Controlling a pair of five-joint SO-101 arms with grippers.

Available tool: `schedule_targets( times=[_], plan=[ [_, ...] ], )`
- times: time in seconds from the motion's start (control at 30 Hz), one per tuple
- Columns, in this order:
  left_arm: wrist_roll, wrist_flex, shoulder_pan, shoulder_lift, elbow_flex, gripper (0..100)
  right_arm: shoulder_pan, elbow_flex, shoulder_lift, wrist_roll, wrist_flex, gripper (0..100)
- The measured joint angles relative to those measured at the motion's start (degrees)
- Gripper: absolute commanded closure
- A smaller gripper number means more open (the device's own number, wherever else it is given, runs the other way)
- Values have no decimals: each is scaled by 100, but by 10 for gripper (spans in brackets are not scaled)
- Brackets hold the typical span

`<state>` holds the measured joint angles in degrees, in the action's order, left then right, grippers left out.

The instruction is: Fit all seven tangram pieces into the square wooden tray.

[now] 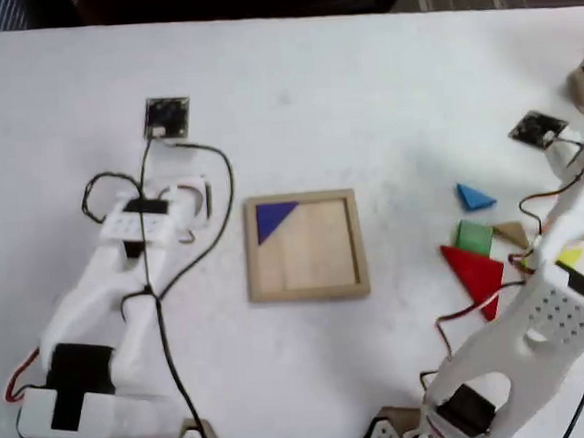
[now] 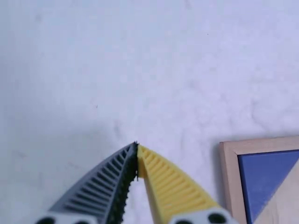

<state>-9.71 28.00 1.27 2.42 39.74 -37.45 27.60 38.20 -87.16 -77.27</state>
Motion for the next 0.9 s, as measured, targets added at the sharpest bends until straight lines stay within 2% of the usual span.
schedule_targets(
  times=[0.3, 0.5, 0.73, 0.9],
  plan=[
    [0, 0, 0, 0, 0, 972, -202, 774, 809, -668, -281, 722],
    [0, 0, 0, 0, 0, 972, -334, 1240, 1073, -774, -343, 722],
    [0, 0, 0, 0, 0, 972, -484, 2004, 1108, -800, -1169, 722],
    [0, 0, 0, 0, 0, 972, -545, 2233, 1160, -1231, -1398, 722]
  ],
)
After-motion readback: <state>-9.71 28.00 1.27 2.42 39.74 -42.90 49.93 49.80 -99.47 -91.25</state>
